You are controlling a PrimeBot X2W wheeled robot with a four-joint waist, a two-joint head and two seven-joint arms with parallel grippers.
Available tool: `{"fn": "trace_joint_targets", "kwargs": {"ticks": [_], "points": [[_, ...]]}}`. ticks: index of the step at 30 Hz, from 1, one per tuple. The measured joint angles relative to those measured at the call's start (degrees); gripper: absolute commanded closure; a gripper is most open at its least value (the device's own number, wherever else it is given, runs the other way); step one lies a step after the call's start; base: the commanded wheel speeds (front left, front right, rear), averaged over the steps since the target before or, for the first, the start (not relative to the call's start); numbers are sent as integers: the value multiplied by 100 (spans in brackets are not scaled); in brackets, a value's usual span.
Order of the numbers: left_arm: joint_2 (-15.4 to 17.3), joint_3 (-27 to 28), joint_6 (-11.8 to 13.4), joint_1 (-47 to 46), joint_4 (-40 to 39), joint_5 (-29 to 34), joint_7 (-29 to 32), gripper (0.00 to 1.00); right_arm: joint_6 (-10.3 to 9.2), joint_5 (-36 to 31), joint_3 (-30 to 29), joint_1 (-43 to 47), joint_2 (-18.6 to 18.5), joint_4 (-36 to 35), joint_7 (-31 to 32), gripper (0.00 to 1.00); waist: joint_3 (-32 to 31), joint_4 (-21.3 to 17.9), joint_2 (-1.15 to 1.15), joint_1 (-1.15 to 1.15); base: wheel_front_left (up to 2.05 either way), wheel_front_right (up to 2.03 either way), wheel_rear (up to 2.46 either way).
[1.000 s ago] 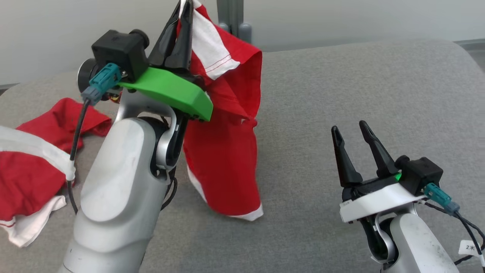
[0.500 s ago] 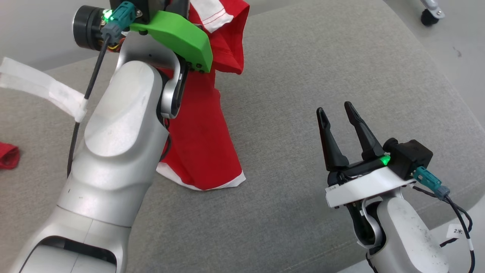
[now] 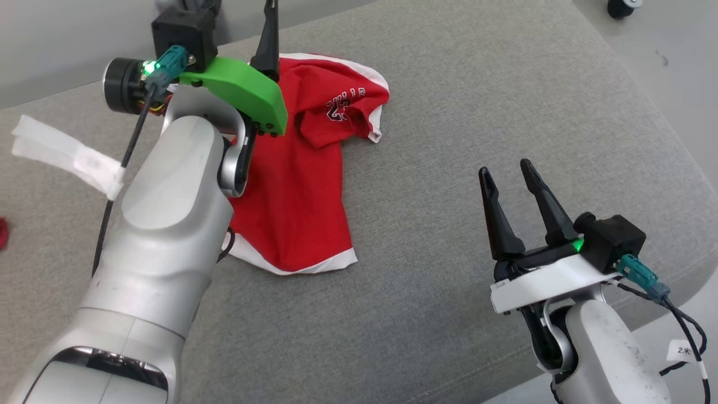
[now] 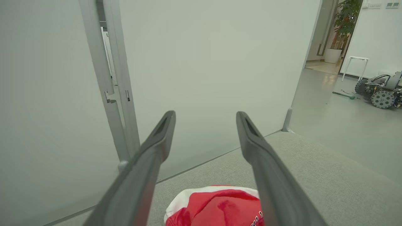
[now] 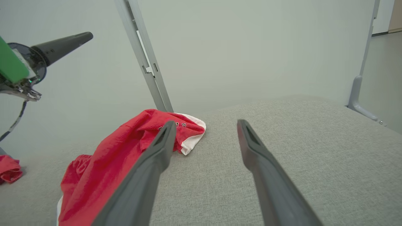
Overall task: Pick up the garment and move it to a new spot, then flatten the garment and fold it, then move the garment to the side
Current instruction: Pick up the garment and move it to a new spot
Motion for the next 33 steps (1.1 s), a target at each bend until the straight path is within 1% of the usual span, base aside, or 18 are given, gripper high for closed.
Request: {"fn": "trace_joint_targets", "kwargs": {"ticks": [4,6,8,11,14,18,21,27,30,33], "points": [[191,138,-68,385,-225,-54,-149,0,0,-71,-33,136,-113,20,-1,0,-109,262,0,0,0,0,0],[303,189,-99,673,-465,-49,-177,0,0,-90,-62,219,-154,30,0,0,-189,415,0,0,0,0,0],[411,249,-135,1028,-781,-47,-193,0,0,-110,-93,304,-193,42,0,0,-288,581,0,0,0,0,0],[590,419,-134,1834,-1558,33,-207,0,0,-122,-135,441,-263,55,0,0,-478,852,0,0,0,0,0],[660,602,-125,2696,-2192,56,-212,0,0,-140,-185,571,-302,58,-1,0,-664,1066,0,0,0,0,0],[647,824,-110,3631,-2882,182,-213,0,0,-144,-287,705,-355,58,0,0,-897,1288,0,0,0,0,0],[466,1077,-88,4325,-3243,259,-215,0,0,-146,-378,857,-358,60,0,0,-1083,1424,0,0,0,0,0],[175,1321,-189,5153,-3619,716,-215,0,0,-143,-469,1053,-297,33,0,0,-1318,1567,0,0,0,0,0],[53,1466,-234,5480,-3704,820,-215,0,0,-135,-490,1129,-268,37,0,0,-1374,1550,0,0,0,0,0],[4,1615,-236,5705,-3765,951,-215,0,0,-134,-486,1185,-237,41,0,0,-1397,1509,0,0,0,0,0]]}}
